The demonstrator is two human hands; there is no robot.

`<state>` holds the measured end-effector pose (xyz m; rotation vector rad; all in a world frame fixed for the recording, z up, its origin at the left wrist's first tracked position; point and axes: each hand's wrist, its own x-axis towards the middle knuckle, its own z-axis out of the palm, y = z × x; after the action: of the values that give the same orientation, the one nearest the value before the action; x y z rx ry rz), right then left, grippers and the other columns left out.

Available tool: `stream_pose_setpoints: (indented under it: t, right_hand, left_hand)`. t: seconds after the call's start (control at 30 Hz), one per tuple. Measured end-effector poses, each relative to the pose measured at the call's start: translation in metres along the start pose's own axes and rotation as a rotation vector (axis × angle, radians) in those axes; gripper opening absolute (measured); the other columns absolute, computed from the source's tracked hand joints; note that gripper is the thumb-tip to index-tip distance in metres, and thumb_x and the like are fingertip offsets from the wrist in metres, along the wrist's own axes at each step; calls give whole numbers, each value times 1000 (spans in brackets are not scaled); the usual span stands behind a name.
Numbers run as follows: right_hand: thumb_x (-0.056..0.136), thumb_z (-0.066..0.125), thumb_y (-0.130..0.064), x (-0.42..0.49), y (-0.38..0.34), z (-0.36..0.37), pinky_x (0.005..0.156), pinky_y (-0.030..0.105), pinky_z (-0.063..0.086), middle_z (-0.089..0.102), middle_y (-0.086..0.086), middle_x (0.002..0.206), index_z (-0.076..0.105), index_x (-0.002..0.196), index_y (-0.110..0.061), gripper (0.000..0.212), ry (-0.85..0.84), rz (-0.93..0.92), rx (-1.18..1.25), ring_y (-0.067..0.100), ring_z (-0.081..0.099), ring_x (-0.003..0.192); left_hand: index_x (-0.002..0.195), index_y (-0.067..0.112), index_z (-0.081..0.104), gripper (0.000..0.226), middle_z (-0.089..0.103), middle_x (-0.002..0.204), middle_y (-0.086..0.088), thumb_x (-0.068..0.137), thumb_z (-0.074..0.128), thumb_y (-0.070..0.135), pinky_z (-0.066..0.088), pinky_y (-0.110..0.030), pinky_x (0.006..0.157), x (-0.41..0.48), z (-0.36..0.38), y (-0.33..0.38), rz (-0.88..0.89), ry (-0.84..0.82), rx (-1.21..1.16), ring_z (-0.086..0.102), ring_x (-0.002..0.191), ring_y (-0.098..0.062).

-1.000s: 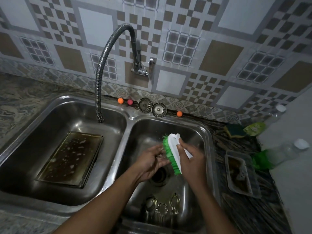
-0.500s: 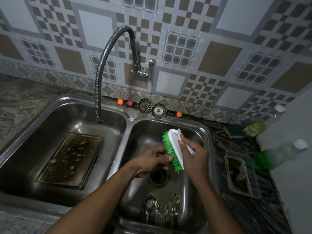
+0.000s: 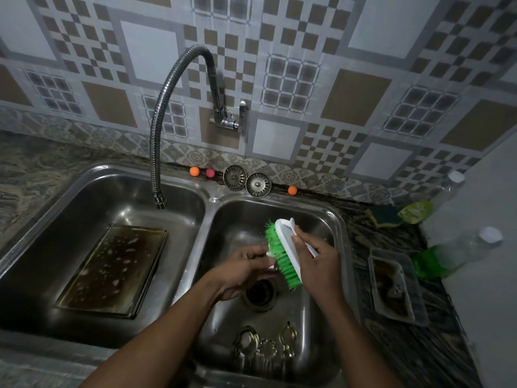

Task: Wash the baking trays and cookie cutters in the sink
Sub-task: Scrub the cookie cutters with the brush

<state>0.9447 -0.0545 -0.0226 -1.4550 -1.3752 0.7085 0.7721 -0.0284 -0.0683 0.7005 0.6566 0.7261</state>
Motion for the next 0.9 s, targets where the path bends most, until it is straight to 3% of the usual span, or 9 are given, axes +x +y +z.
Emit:
stream_pose_setpoints:
  t: [0.17,0.27,0.33,0.47,0.53,0.6,0.7,0.83,0.9]
  right_hand:
    - [92,66,-17,-10,3,7,87,11,46,68,-28,105,69,116,-28,27,67,17,-9,-9,61,104]
    - [91,67,-21,-19,16,8,86,16,48,69,-18,106,71,117,-26,27,33,1,-118,-2,62,102]
    - [90,67,-20,-20,23,8,86,11,46,70,-12,109,70,117,-25,28,61,14,-136,-2,63,101]
    - [90,66,-12,-26,33,5,78,-4,39,69,-4,109,71,115,-12,25,75,126,-58,-14,60,94]
    - [90,67,-15,-33,44,3,78,-4,39,70,-2,106,73,111,-13,22,87,167,-63,0,63,99]
    - [90,67,-24,-39,50,4,81,-3,41,71,-3,109,74,107,-20,19,120,233,-44,6,63,103]
    - [89,69,-27,-47,56,5,84,-3,40,72,-5,109,75,105,-22,18,161,283,-28,1,63,101]
    - [87,71,-27,-53,55,4,85,-3,38,71,-9,111,75,104,-26,18,159,299,-41,6,61,108]
    - [88,70,-23,-55,52,-1,85,-3,38,71,-10,110,75,107,-22,19,153,294,-42,4,60,109]
  left_hand:
    - [124,-10,59,35,61,126,-28,90,54,-4,49,-44,102,-6,0,-1,14,85,-325,62,116,-35]
    - [114,-6,65,28,67,115,-22,87,55,-3,52,-41,99,-14,-3,5,70,148,-365,67,105,-28]
    - [111,-3,66,27,69,108,-18,85,60,-2,54,-38,95,-26,-14,12,96,204,-316,68,98,-26]
    - [106,6,71,26,72,92,-7,82,70,-4,55,-25,78,-63,-76,26,132,519,287,66,87,-19]
    - [91,15,71,16,71,79,3,78,77,7,49,-21,68,-90,-115,31,112,742,754,62,76,-11]
    - [92,16,65,21,71,86,-3,77,78,24,43,-23,66,-117,-153,23,-59,842,1164,61,75,-13]
    - [119,8,61,54,68,112,-15,77,74,39,50,-28,82,-138,-193,-5,-380,680,1441,65,98,-24]
    - [96,23,69,21,70,110,-6,75,72,26,46,-28,77,-138,-188,-23,-601,511,1589,66,103,-23]
    - [104,17,66,23,66,116,-10,82,67,25,46,-31,81,-131,-184,-27,-605,465,1663,63,109,-28]
